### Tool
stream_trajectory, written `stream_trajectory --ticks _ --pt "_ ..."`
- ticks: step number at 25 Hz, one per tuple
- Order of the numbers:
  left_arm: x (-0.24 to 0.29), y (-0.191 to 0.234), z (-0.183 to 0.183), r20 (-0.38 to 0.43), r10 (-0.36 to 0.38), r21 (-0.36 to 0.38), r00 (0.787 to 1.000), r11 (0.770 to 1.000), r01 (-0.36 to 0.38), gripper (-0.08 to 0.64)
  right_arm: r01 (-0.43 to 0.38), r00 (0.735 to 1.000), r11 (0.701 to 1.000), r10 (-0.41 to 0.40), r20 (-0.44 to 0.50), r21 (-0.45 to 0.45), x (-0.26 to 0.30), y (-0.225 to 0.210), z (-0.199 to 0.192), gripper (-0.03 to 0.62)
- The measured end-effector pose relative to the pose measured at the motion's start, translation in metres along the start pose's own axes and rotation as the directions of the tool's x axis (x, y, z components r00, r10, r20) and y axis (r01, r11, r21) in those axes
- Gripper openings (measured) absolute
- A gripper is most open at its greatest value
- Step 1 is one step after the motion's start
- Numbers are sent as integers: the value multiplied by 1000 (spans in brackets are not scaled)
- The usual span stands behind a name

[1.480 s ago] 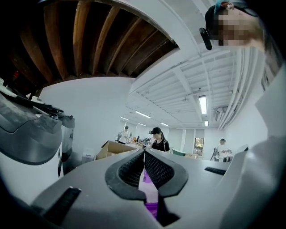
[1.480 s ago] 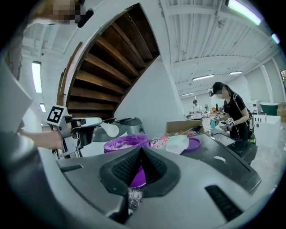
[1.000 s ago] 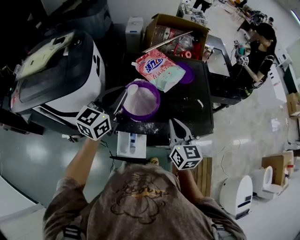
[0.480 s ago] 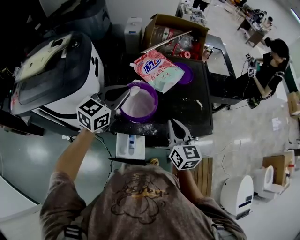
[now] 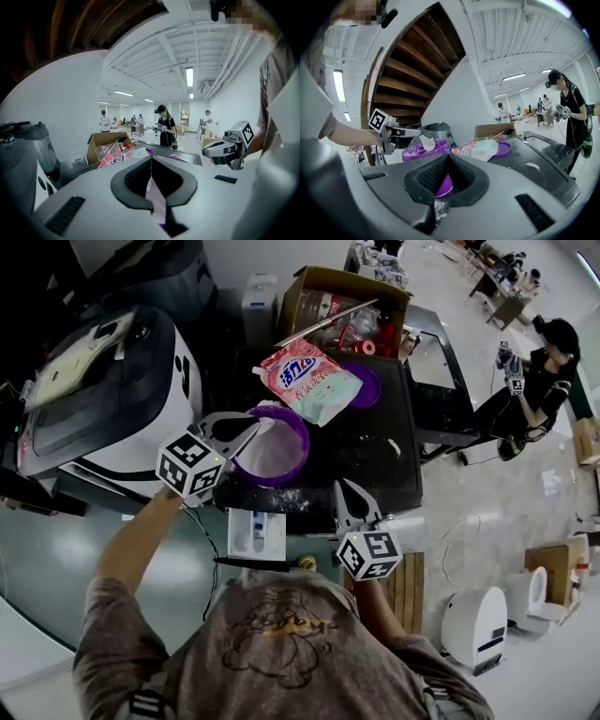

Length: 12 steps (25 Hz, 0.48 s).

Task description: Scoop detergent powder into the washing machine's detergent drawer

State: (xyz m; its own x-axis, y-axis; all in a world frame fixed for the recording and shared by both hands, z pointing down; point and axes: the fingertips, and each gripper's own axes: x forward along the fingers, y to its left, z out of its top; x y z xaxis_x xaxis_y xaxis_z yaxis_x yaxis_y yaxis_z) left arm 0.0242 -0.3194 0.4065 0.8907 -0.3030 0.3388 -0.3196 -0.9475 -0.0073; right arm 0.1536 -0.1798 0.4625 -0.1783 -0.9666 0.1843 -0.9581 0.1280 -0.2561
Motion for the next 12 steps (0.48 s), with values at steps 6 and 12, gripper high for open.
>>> stream_trajectory --ticks 6,12 --pt "14 -1 -13 -84 -27 48 996 998 31 23 8 1000 1000 -8 -4 9 0 -5 -2 2" --pt "22 4 -14 -120 -25 59 992 998 32 23 13 1000 1000 -12 -4 15 -1 -8 -3 2"
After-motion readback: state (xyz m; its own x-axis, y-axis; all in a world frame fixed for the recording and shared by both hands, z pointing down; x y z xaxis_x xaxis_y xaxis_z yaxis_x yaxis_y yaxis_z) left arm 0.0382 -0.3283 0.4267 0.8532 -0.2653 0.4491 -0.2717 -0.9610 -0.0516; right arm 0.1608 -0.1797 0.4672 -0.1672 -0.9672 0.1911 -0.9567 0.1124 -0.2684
